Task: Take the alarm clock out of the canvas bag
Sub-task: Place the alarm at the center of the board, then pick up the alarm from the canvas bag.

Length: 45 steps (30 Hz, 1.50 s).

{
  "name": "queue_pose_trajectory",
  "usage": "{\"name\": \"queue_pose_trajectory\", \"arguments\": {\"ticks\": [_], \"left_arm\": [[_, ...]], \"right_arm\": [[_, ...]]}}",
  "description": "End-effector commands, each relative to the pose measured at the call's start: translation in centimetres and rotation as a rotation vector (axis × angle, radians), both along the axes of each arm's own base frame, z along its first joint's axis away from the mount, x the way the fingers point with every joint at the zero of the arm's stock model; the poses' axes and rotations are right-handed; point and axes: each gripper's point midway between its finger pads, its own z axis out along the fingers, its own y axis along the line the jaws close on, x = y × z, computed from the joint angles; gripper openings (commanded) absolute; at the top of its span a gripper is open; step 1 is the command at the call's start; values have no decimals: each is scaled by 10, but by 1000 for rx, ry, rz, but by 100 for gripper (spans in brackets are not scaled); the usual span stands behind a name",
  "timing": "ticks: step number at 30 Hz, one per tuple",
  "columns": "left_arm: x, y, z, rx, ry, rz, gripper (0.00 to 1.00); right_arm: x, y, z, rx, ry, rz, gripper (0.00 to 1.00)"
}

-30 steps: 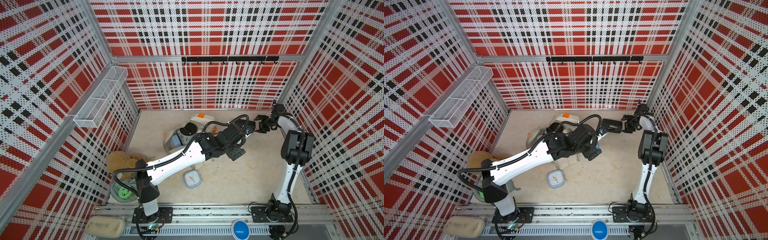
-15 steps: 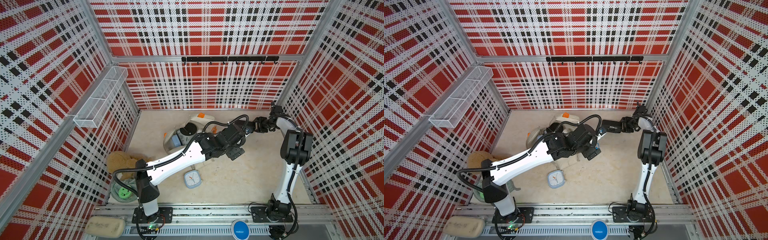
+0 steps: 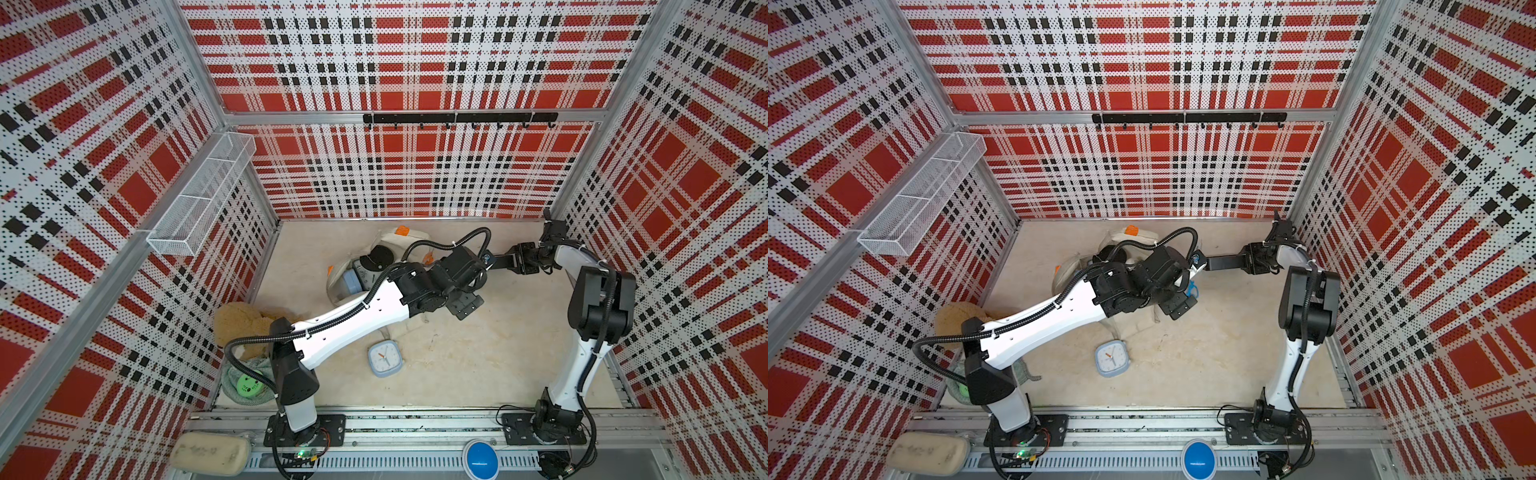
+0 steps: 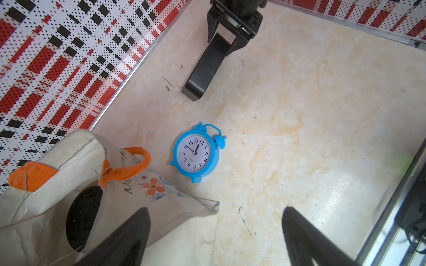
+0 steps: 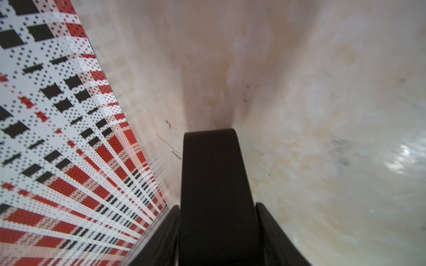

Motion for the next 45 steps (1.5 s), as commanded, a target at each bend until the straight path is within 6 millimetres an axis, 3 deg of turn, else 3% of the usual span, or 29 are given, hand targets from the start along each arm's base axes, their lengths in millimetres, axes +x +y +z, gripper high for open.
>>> {"name": "queue_pose_trajectory", "arguments": {"ticks": [1,11,17,21,24,26,28,31,35,37,39,45], "left_arm": [[-4,9,11,-30,19,21,92],[-6,17,21,-59,31,69,92],[-2,27,27,-93,46,141,93],[14,59,38,-195,103,310,93],[26,102,43,-321,175,497,93],[31,141,41,-413,233,646,93],[32,180,34,-503,288,780,93],[26,234,20,-597,326,944,93],[16,302,-6,-643,356,1133,93],[13,335,-23,-665,382,1229,93],[12,357,-36,-701,402,1288,92],[23,388,-65,-772,452,1366,92]], "right_arm": [[2,-3,8,-71,-90,29,58],[-27,9,-29,-26,-19,17,67],[-35,17,-32,-18,15,40,75],[-49,18,-4,-89,0,73,81],[-58,26,44,-186,-92,130,82],[-60,41,90,-287,-202,203,82],[-65,69,139,-404,-329,314,81],[-78,130,205,-581,-525,526,79],[-105,223,260,-773,-753,830,77],[-118,269,269,-854,-836,986,77],[-127,305,265,-902,-862,1097,76],[-145,402,230,-951,-883,1343,75]]}}
